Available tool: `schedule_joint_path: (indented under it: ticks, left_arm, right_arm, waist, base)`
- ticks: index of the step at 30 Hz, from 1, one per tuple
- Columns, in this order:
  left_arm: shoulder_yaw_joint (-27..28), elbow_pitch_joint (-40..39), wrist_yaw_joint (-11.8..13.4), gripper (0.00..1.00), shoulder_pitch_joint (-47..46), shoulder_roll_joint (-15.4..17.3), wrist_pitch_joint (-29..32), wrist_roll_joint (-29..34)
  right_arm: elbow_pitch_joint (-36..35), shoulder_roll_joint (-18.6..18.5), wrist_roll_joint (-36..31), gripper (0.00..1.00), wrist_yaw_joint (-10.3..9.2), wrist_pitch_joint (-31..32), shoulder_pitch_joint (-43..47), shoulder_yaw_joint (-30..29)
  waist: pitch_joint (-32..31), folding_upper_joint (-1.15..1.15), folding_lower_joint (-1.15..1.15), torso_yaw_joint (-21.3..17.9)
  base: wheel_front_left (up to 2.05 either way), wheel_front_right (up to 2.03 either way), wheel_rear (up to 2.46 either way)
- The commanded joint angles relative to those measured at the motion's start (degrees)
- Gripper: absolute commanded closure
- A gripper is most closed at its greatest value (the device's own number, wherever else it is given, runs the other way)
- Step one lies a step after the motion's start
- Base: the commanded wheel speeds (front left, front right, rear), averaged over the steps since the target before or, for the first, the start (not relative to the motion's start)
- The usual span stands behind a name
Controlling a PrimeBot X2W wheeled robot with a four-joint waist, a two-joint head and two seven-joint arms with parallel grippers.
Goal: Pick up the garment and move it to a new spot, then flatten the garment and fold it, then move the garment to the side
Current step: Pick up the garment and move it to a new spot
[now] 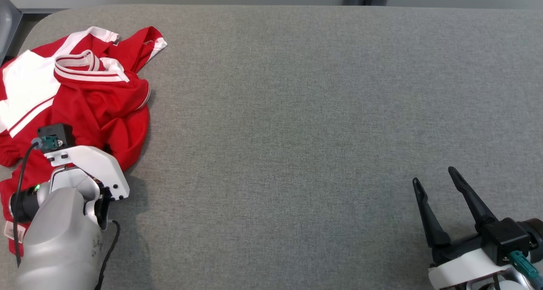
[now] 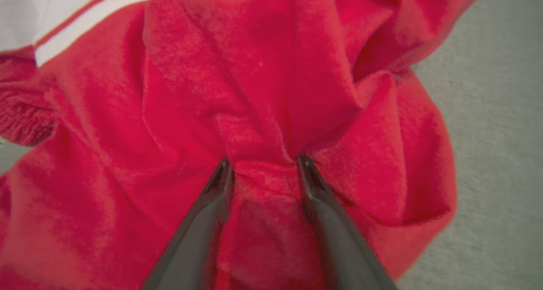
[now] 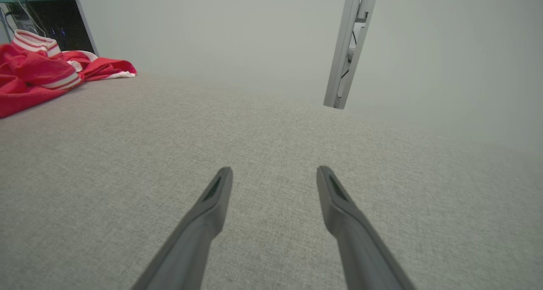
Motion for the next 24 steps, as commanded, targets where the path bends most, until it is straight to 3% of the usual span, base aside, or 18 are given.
schedule_joint_path:
  ticks: [1,13,19,24]
  left_arm:
    - [-0.1,0.0,-0.5,1.00,-0.8,0.0,-1.0,0.0]
    - [-0.9,-6.7,-3.5,1.00,-0.9,-0.5,-13.0,-0.6]
    - [-3.2,-15.3,-4.5,1.00,0.0,-1.2,-13.0,0.5]
    - [-5.3,-28.7,-5.7,1.00,2.3,-2.9,-8.9,-0.2]
  right_arm:
    - [0.2,-0.1,0.3,0.00,0.01,0.0,0.1,-0.4]
    - [1.9,4.1,1.1,0.00,0.01,0.0,2.7,0.5]
    - [2.6,5.4,1.5,0.00,0.01,0.0,3.3,1.1]
    - [2.9,6.4,2.0,0.00,0.01,0.0,2.8,1.0]
  waist:
    - [-0.3,0.00,0.00,0.3]
    - [-7.2,0.00,0.00,3.0]
    - [-9.5,0.00,0.00,2.4]
    - [-10.9,0.00,0.00,-0.4]
  base:
    - [0.00,0.00,0.00]
    - [0.00,0.00,0.00]
    - [0.00,0.00,0.00]
    - [0.00,0.00,0.00]
